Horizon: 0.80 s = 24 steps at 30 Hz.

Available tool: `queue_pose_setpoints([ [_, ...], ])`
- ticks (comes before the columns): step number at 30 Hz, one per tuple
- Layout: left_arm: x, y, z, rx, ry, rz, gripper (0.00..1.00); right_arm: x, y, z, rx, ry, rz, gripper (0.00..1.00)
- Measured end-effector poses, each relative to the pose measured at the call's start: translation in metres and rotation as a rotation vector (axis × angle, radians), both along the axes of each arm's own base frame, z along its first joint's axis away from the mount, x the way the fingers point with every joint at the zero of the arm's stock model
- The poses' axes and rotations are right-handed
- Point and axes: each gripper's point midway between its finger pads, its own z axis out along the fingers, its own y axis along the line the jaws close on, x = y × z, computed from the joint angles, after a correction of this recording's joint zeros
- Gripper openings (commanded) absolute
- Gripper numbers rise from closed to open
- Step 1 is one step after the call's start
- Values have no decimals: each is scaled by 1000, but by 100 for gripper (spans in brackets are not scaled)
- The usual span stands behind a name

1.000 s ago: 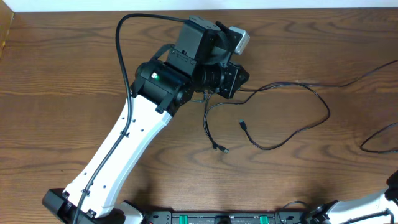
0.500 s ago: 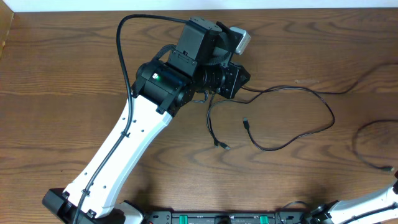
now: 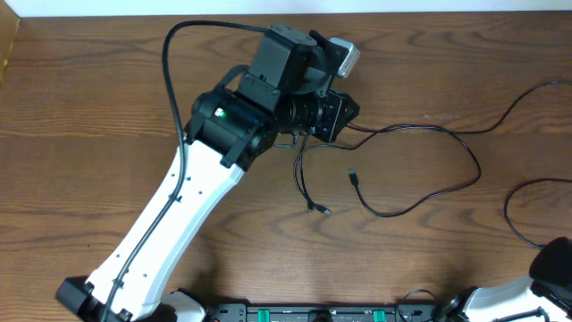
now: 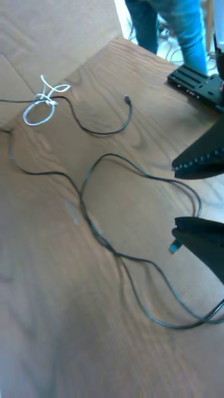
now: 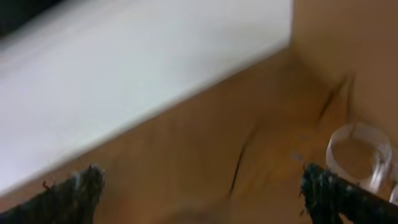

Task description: Untangle cables

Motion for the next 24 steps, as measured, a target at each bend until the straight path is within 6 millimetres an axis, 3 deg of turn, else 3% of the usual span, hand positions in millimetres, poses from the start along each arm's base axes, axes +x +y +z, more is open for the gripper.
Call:
queue_pose_setpoints([
  [3, -5, 11, 24, -13, -76, 26, 30, -4, 23, -29, -4, 153, 12, 99],
  [8, -23, 32, 63, -51, -184, 63, 31, 0, 38, -54, -53, 274, -7, 99],
  [10, -26, 35, 69, -58, -200, 69, 31, 2, 38, -71, -61, 332, -35, 99],
  [13, -26, 37, 71, -58, -206, 75, 31, 12, 28, -120, -64, 440, -110, 99],
  [16, -26, 37, 71, -60, -203, 81, 32, 19, 21, -150, -53, 476, -149, 99],
  [19, -26, 38, 71, -65, -192, 91, 32, 30, 12, -205, -29, 517, -196, 99],
  [21, -26, 38, 71, -74, -179, 102, 32, 34, 11, -240, -8, 531, -203, 99],
  [24, -25, 38, 72, -83, -167, 112, 32, 39, 16, -276, 27, 525, -187, 99],
])
